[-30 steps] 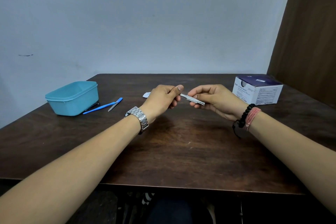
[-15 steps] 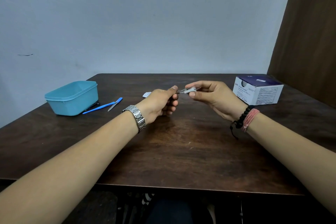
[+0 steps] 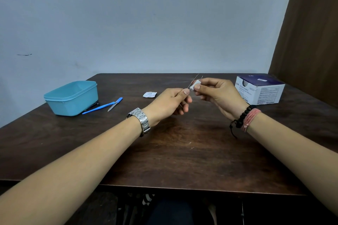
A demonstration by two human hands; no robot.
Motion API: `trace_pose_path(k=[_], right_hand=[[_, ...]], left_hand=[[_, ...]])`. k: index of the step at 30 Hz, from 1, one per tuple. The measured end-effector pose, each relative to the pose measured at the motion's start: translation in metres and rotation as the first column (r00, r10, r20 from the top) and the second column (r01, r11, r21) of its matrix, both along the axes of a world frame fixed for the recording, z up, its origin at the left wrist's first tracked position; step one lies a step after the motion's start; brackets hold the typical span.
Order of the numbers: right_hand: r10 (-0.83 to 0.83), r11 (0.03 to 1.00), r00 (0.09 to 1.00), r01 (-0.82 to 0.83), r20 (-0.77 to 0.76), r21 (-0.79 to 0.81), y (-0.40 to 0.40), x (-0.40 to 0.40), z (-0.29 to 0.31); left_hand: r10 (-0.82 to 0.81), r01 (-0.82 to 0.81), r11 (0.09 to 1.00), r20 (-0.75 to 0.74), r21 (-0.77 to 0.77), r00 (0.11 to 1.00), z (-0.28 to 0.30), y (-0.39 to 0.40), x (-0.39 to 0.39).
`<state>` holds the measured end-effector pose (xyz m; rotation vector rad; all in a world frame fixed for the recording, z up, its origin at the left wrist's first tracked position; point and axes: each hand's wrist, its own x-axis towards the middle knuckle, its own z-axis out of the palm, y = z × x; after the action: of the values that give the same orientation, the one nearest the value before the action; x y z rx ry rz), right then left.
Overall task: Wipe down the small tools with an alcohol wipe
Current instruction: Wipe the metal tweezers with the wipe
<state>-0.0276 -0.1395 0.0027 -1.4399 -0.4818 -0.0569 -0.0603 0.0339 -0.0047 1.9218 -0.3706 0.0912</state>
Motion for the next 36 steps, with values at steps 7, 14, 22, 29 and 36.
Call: trace_pose_path(k=[7,14,22,29,36], right_hand=[[0.092,0.995,0.993,-0.089,-0.072,0.040,0.0022,-0.0025,0.0019],[0.121,0.992,0.985,-0.116,-0.126,0.043,0.0011,-0.0040,0.0025],[0.103,0.994,0.989,-0.097,-0.108,0.054,0.0024,-0.0049,0.0017],[0.082,0.994,0.992,-0.074,-0.093,0.081,0.0019,-0.0057,0.0018],[0.030,0.994,0.999,-0.026,-0.036,0.104,-0.0009,-0.0048,0.0081]], left_hand=[[0.058,-0.058,0.998,0.016,0.034,0.998,-0.0006,0.0021,0.0020],[0.062,-0.070,0.991,0.072,0.117,0.996,-0.0029,0.0027,0.0036],[0.064,-0.115,0.957,0.193,0.267,0.979,-0.0005,0.0018,0.0016],[0.008,-0.044,0.971,0.151,0.234,0.989,-0.0043,0.0016,0.0048],[0.005,-0.031,0.977,0.126,0.209,0.992,-0.0044,0.0014,0.0044]])
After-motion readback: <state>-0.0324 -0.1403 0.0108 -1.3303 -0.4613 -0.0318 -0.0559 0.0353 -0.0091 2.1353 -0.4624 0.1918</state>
